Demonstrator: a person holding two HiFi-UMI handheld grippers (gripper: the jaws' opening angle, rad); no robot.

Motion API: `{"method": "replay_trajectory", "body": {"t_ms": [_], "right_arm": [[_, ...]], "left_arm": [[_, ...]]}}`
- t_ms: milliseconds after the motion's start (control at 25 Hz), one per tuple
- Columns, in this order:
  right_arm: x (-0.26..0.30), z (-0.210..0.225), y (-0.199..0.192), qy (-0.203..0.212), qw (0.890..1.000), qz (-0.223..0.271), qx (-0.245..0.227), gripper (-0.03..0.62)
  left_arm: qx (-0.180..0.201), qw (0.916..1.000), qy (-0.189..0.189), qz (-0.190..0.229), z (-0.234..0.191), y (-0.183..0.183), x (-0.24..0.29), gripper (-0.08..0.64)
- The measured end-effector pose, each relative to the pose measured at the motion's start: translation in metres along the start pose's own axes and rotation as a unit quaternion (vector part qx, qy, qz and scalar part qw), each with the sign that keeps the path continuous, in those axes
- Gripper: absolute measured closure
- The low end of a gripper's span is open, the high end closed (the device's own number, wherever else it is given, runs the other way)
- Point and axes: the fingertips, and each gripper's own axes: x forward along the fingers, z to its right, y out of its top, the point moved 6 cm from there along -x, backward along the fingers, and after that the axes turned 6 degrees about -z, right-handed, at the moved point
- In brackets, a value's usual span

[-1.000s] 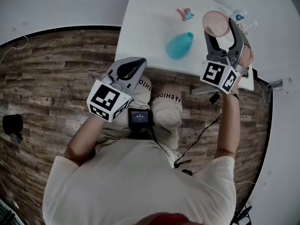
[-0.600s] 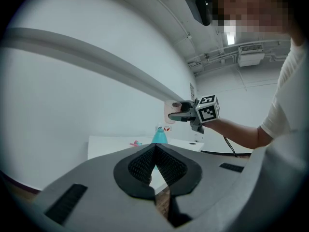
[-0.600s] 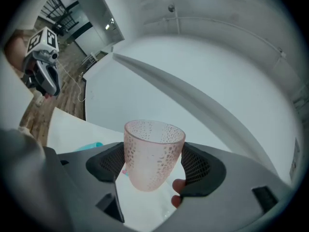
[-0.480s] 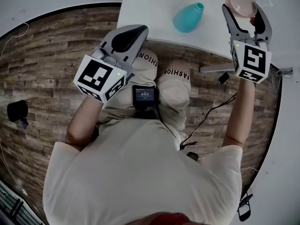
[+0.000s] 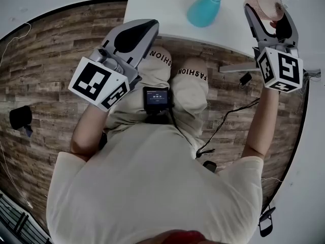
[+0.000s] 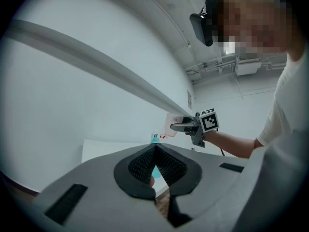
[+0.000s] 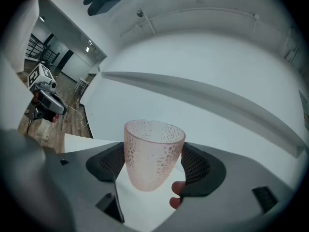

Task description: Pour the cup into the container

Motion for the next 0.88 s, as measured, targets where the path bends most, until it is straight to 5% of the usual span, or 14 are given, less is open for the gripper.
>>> {"method": "replay_trajectory", "body": {"t_ms": [880], "right_arm": [[-0.009, 0.02, -0.036, 0.016, 0.996, -0.008, 0.092, 0.222]], "left_arm": [[-0.017, 0.9997, -0.017, -0.005, 0.001, -0.001, 0.007, 0.549]]}}
